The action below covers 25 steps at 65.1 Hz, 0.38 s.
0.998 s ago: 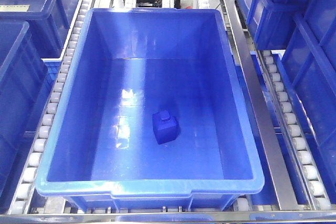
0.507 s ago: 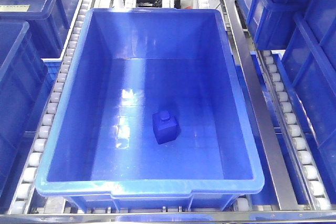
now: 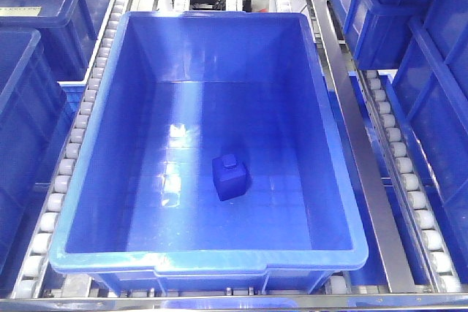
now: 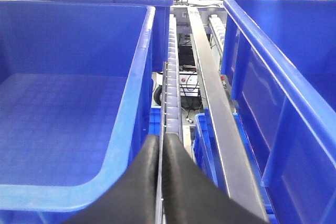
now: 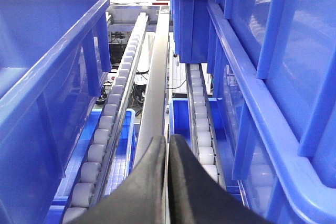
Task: Pour parts from conveyor to right shelf
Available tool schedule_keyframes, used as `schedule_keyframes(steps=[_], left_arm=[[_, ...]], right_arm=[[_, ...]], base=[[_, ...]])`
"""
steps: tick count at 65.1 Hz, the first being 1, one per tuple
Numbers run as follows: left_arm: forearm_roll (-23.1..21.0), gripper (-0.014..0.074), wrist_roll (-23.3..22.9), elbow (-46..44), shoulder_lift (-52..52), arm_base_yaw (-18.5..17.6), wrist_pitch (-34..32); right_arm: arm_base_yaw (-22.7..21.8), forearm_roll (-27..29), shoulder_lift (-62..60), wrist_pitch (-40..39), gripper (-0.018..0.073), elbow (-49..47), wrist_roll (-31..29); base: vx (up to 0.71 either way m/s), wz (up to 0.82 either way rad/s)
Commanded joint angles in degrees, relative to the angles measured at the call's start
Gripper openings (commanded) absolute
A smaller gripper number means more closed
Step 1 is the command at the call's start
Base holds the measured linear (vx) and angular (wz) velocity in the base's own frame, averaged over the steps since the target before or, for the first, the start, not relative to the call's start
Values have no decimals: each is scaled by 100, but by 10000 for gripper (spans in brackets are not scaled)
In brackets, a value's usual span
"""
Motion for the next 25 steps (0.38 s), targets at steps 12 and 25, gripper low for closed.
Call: schedule_keyframes(steps=[12, 25], left_arm=[[-45, -6, -49, -112, 101, -9, -456], [-45, -6, -49, -112, 101, -9, -456]], right_arm=[[-23, 1, -73, -440, -4, 42, -5], [-23, 1, -73, -389, -4, 42, -5]], base=[[0, 0], [0, 0]])
